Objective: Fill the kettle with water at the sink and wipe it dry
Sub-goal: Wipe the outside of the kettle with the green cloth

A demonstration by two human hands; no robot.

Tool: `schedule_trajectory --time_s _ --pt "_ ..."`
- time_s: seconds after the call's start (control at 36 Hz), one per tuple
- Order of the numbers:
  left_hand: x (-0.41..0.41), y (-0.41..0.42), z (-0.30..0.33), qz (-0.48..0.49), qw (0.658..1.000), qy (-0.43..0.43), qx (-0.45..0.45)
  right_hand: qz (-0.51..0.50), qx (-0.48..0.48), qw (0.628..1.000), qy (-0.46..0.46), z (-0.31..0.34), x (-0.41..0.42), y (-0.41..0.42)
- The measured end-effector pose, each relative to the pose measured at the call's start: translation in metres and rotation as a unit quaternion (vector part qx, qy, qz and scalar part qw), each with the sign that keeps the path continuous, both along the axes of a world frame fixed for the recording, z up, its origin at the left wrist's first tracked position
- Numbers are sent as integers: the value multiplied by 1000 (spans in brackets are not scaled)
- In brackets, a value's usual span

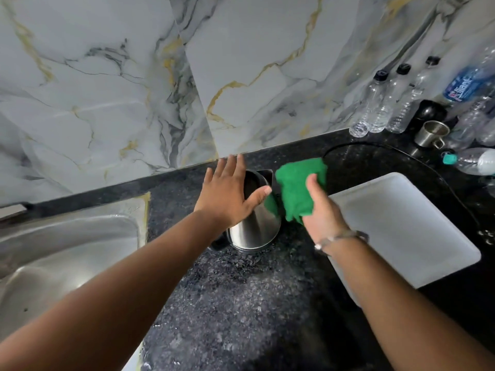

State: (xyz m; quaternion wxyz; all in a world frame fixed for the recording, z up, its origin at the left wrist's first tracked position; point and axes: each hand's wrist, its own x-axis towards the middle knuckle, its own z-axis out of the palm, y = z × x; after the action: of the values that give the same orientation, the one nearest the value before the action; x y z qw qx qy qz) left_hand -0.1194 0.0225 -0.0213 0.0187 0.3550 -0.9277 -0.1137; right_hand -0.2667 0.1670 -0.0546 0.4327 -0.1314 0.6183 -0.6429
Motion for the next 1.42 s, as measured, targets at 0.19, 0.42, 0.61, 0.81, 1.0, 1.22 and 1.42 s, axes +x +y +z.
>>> schedule_trajectory --time_s 0.19,0.42,0.61,0.81,1.0,1.22,1.42 --pt "-2 -7 1 17 1000 -6 12 46 70 995 59 -17 12 -59" --pt "11 -15 4 -65 997 -14 32 127 226 965 48 -54 -11 -64" --pt "36 -27 10 -217 974 -54 28 127 128 983 35 -30 -54 -50" --pt "43 -24 5 -208 974 85 -13 206 -72 971 -97 31 -54 -82" --pt "40 -24 2 -180 980 82 -2 414 117 896 110 21 -11 -122" --pt "39 -26 -1 -174 983 56 9 381 226 895 52 -17 -23 -123" --pt "35 -29 3 -50 971 141 188 234 105 964 70 27 -56 -94"
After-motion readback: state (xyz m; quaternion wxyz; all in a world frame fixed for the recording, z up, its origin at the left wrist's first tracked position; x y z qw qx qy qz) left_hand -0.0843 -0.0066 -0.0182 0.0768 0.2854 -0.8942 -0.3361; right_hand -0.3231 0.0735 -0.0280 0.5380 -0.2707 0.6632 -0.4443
